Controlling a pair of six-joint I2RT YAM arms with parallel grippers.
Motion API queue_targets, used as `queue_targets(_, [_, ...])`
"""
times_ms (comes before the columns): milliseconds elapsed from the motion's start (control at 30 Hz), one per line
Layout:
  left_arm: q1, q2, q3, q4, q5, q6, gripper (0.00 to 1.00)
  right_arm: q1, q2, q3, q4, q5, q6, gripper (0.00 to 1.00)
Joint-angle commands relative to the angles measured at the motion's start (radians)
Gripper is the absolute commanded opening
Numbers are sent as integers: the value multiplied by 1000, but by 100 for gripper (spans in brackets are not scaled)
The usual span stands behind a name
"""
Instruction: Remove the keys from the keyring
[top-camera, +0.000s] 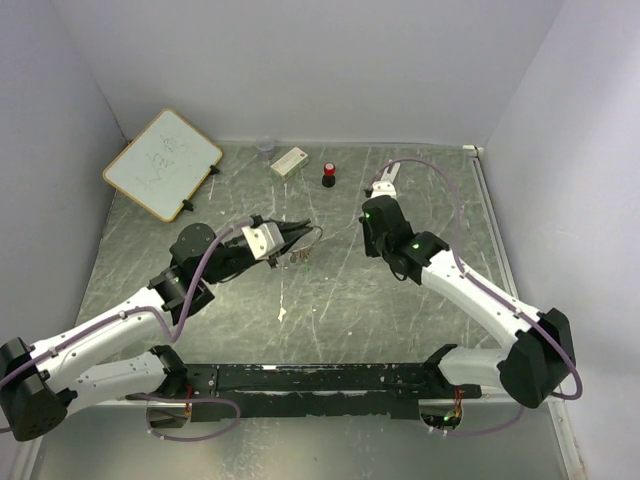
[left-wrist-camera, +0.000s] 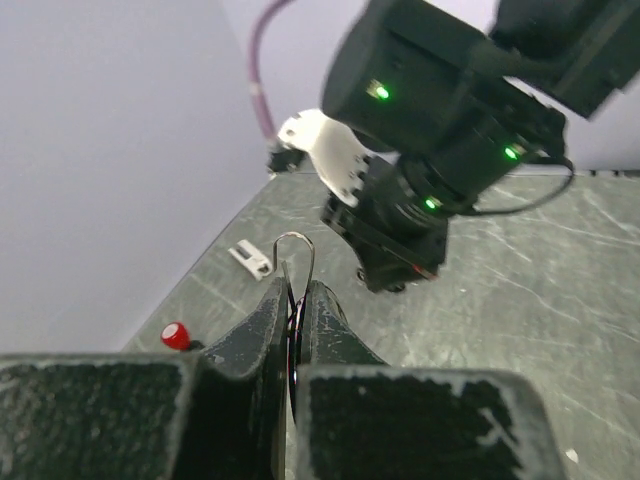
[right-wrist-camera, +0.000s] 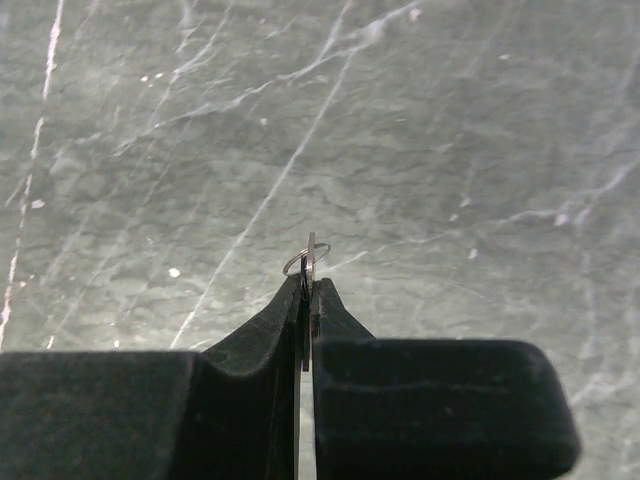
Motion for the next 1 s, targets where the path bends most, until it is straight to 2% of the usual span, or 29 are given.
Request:
queue_targets(0, [2,23,65,-19,-183,-37,7,-12,50,-47,159,-121,53,0])
queue_targets(233, [4,57,120,-108,-326,-107,7,-42,214,-74,251,-150,43,1])
queue_targets(467, [3,69,156,-150,-350,-128,7,-85,339,-42,331,-214,32,5])
queue_targets(533, [4,70,158,-152,-352,-133,7,-85,371,-29,342,-224,28,12])
queue_targets(600, [4,71,160,-155,-356,-134,7,-85,394,-18,341,-232,28,33])
queue_targets(633, [4,73,160,-157,-359,-135,7,-85,400,-16,340,-235,28,40])
queue_targets(733, [4,74,162,-158,-357,-133,7,-84,387,-26,345,-239,32,56])
queue_targets(833, [4,78,168,-157,-359,-133,7,-83,342,-45,351,-225,22,59])
queue_targets(967, [4,96,190,-161,-356,-133,7,-72,217,-88,374,-257,-18,56])
